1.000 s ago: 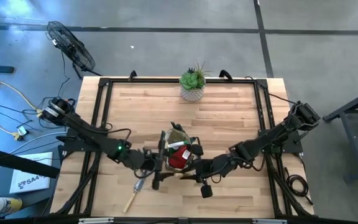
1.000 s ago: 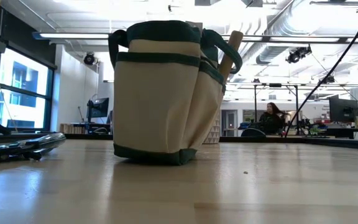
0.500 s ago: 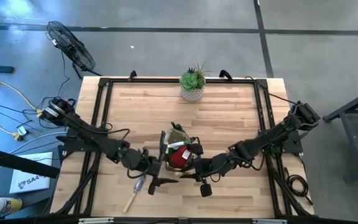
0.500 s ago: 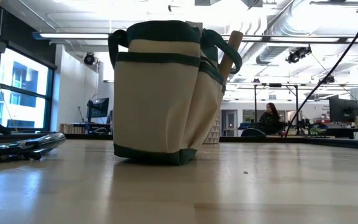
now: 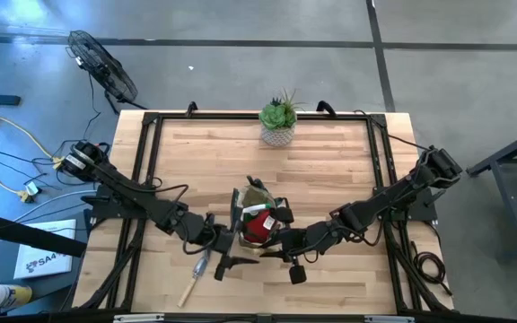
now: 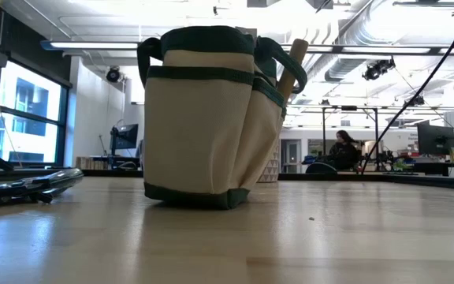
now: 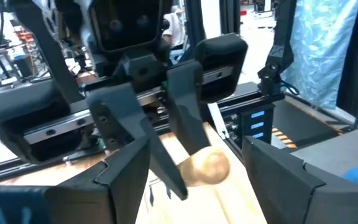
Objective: Pick & Place Garden tools in Gardening bag
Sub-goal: Put the hand rake into the gardening bag
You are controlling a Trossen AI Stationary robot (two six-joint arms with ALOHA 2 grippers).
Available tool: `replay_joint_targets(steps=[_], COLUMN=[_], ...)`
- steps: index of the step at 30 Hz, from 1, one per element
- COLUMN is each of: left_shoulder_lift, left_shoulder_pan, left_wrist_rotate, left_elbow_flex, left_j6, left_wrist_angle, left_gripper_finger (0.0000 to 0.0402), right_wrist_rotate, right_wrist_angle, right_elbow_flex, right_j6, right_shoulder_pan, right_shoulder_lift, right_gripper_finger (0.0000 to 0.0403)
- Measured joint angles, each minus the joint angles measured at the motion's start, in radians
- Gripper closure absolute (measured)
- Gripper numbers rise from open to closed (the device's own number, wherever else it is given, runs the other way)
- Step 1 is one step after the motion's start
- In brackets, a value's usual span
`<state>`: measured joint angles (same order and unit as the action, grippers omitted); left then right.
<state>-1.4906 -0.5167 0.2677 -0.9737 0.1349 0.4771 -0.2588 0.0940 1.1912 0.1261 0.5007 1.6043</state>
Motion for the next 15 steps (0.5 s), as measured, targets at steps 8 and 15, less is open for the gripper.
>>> replay_joint_targets(steps=[8, 15], left_shoulder_lift=[0.0, 0.0], left_shoulder_pan=[0.001, 0.0], left_wrist_rotate=[0.001, 0.003], left_elbow_flex=[0.0, 0.0], left_j6=[-0.017, -0.011], left_wrist_angle=[0.002, -0.001], left_gripper_finger=[0.0222, 0.0307], right_wrist_rotate=[0.0, -0.003], right_wrist_angle=[0.0, 0.0], right_elbow_flex=[0.0, 0.0], right_j6=[0.0, 0.0], right_shoulder_pan=[0.0, 0.0], right_shoulder_lift=[0.0, 0.0], right_gripper_finger=[0.0351, 0.0351])
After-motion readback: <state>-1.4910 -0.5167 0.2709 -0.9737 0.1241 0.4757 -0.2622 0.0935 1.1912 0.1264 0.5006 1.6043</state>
